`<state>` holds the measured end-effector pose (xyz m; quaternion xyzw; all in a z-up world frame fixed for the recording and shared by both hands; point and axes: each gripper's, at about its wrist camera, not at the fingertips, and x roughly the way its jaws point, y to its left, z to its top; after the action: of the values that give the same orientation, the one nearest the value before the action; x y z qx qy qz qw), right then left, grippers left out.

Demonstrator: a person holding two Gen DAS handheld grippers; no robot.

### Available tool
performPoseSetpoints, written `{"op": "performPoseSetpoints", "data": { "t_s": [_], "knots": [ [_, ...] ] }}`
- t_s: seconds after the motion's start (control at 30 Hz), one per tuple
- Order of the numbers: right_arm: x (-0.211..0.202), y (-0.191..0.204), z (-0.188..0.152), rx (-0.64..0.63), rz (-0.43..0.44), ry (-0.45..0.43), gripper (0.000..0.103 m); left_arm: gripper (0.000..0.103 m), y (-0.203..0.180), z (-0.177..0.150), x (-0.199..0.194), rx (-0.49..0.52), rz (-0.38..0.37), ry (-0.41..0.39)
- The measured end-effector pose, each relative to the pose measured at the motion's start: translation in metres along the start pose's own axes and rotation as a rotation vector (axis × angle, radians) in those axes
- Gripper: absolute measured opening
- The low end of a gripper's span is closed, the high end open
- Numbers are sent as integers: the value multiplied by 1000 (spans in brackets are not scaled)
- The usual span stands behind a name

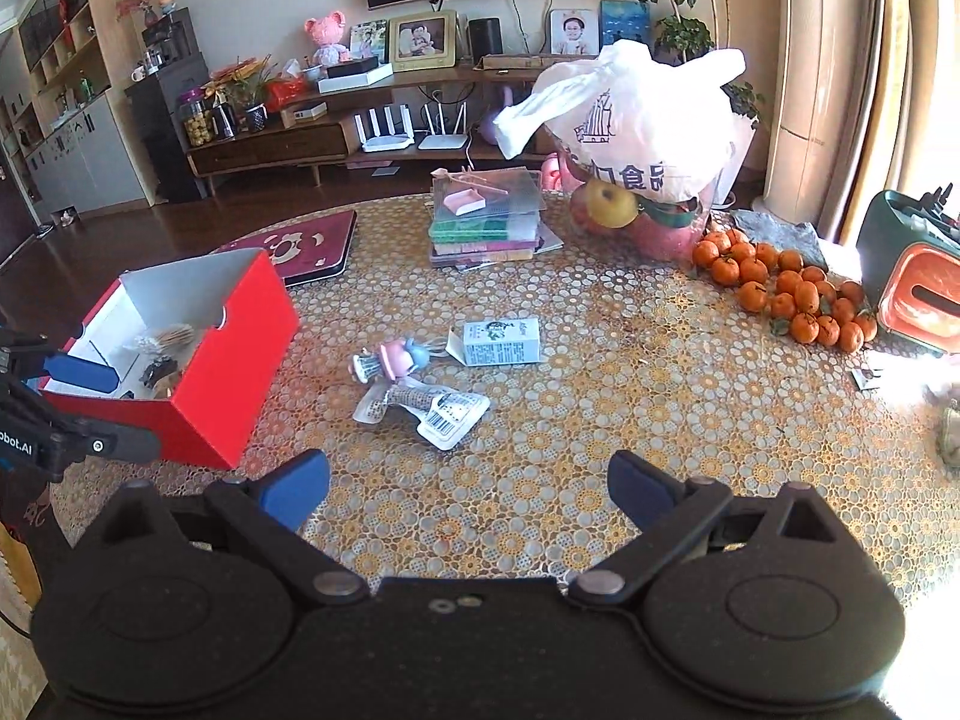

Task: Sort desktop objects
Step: 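Grasp the pink doll figurine with the left gripper while the right gripper grasps the white milk carton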

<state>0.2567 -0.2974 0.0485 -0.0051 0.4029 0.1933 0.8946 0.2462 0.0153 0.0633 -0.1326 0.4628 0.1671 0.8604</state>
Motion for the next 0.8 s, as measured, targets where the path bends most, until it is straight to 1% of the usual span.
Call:
{"op": "performPoseSetpoints", "data": {
  "t_s": [0.27,0.4,0.5,0.6,0.8],
  "knots": [
    [31,-17,10,20,7,19,100,103,-4,25,34,32,6,-3],
    [52,-22,16,23,13,34,100,103,-6,39,51,48,12,-12],
    [69,-25,23,21,12,46,100,103,-6,49,66,62,11,-5],
    [83,-27,28,17,17,52,100,103,-3,60,79,58,0,7],
    [113,-24,36,-8,25,63,100,102,9,82,107,19,-26,37]
  ]
}}
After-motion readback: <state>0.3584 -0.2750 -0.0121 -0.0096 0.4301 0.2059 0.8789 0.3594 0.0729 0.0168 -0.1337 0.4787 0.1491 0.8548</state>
